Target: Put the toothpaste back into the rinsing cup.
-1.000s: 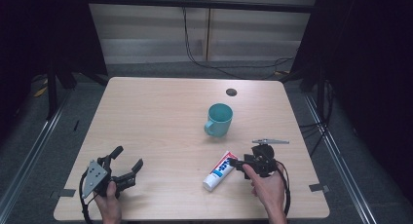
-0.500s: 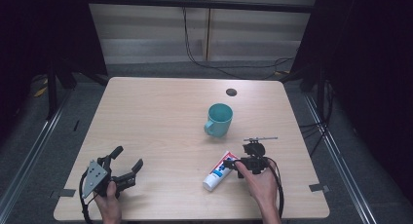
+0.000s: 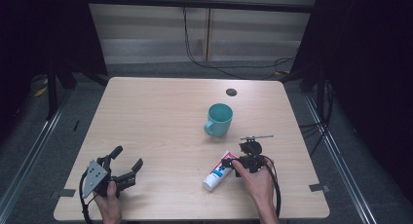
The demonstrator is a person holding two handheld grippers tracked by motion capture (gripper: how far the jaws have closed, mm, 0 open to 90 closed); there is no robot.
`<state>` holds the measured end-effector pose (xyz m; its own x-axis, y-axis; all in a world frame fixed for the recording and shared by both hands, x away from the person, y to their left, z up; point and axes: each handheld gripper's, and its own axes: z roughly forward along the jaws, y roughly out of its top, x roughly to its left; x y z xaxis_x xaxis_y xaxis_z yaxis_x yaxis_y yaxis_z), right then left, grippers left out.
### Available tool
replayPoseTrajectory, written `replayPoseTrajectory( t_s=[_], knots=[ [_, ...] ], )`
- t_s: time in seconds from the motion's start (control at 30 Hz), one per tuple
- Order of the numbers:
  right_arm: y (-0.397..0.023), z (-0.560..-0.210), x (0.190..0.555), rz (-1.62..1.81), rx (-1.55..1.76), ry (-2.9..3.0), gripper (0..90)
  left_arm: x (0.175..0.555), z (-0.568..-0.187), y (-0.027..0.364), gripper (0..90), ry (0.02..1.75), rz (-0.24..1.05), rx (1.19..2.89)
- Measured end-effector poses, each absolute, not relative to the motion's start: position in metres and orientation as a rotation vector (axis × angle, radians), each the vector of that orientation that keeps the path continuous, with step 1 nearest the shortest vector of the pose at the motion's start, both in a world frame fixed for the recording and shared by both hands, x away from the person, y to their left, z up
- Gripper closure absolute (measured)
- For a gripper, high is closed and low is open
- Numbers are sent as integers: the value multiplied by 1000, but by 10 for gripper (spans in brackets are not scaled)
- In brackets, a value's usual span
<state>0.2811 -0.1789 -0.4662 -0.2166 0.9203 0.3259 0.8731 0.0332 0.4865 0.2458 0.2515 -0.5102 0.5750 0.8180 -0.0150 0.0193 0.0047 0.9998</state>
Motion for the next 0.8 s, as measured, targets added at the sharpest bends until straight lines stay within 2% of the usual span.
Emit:
replayPoseTrajectory(
  t_s=[0.6,0.77,0.8],
  knots=[
    [-159,-475,296,831,1906,2254,147,246,-510,252,156,760,727,1443],
    [-150,-479,300,785,1876,2301,157,246,-510,252,156,757,727,1445],
    [-149,-480,300,805,1859,2305,226,246,-510,254,156,765,724,1436]
  ],
)
